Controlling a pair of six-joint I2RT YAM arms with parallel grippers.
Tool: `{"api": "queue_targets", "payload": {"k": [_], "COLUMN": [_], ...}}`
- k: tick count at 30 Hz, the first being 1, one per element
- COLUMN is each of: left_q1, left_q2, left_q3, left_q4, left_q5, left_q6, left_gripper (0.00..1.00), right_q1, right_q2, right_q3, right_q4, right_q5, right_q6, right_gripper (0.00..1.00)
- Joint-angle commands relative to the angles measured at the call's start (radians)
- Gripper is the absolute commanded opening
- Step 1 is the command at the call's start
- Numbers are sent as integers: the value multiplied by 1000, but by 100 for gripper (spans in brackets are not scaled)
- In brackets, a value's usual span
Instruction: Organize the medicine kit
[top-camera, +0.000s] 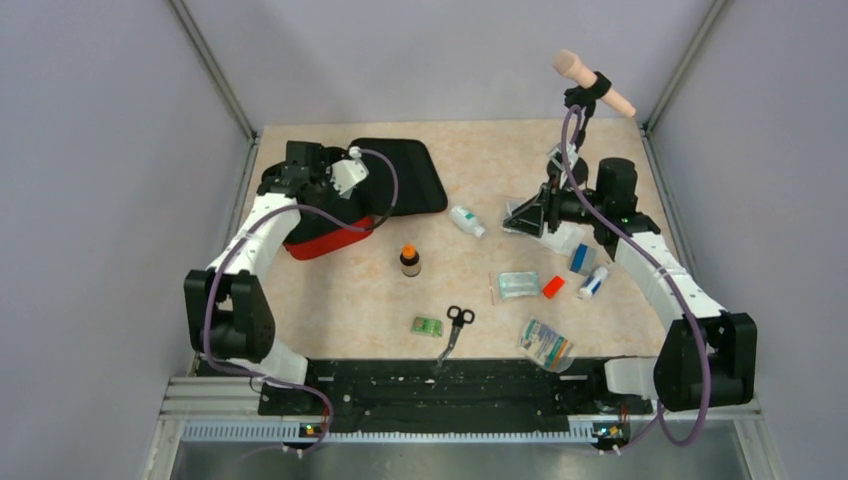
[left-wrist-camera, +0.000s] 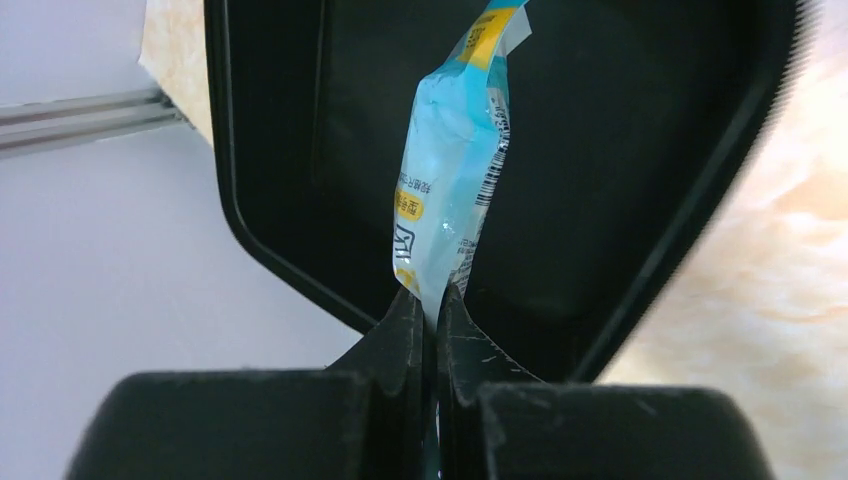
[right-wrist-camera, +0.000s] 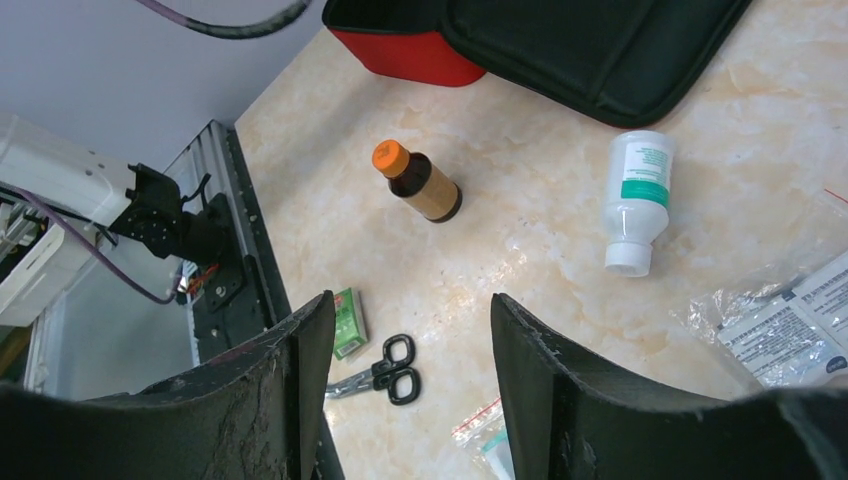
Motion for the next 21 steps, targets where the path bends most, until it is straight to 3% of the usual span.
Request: {"api": "queue_targets", "payload": {"k": [1, 7, 11, 15, 21], "left_q1": [56, 163, 213, 222, 221], "left_q2": [58, 253, 308, 382, 435], "left_q3": [-42, 72, 4, 6, 9], "left_q4": [251, 349, 542, 710, 745], "left_q5": [-94, 1, 164, 193, 258], "left_q6": [278, 333, 414, 396, 388], "left_gripper": [0, 0, 0, 0, 0], "right_q1": [6, 6, 6, 6, 6], "right_q2": [-25, -16, -4, 7, 16], "right_q3": [-14, -11, -1, 3, -2], "right_q4": [50, 51, 43, 33, 19], "right_q5": [-11, -8, -3, -3, 4], "right_q6": [2, 5, 4, -2, -16], "right_gripper": [58, 58, 58, 58, 58]}}
